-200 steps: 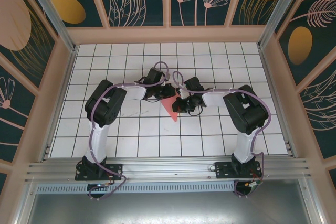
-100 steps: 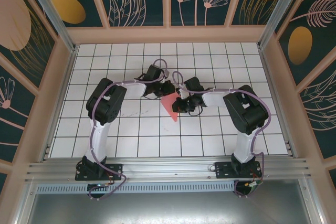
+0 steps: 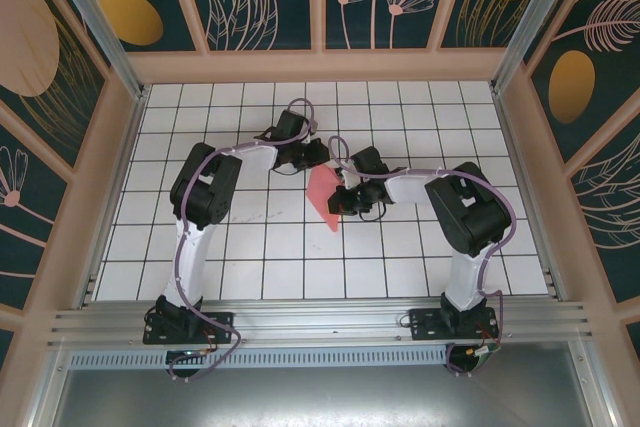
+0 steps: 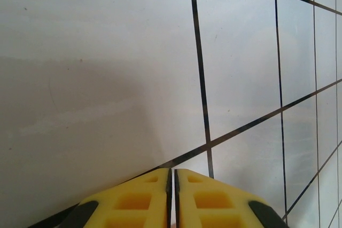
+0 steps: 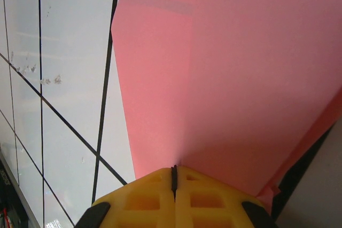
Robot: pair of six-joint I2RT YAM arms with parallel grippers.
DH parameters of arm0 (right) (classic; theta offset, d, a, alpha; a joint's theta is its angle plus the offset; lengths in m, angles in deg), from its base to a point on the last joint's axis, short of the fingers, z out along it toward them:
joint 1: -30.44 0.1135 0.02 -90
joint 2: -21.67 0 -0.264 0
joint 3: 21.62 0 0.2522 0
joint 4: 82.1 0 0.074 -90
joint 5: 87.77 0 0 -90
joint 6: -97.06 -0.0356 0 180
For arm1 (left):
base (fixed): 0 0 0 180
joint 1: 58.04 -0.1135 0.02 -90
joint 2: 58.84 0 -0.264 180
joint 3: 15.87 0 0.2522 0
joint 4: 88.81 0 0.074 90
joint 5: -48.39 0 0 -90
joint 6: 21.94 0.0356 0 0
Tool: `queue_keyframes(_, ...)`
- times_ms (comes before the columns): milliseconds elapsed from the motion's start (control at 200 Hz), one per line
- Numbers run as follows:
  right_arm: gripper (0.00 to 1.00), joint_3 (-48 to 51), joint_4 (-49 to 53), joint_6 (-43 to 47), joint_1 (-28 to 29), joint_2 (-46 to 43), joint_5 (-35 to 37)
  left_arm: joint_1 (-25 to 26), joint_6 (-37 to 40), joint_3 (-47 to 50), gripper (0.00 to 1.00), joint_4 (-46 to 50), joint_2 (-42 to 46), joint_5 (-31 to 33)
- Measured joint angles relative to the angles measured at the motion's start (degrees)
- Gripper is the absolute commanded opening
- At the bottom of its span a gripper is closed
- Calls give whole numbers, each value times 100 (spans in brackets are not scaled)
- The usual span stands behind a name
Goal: Fold a paper plane with a square sheet of paper (fold left side to right side)
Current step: Fourth fold the wing at the center of the table.
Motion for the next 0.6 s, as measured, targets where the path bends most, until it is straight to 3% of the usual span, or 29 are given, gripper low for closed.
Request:
queue_keyframes(155,0,76,-175,-61,-7,-33,-68,-68,168,85,27,15,203,175)
queue_keyframes(375,30,289,-358,-251,0,-321,35,-354,426,1012,31,74,1860,664)
queue_keyframes(500,51,387,-420,-323,0,-866,345,-326,356,1836,32,-345,2828,575)
queue_keyframes(595,65,470,-544,-356,-24,-1314,612,-227,214,2426,33,-623,3029,435)
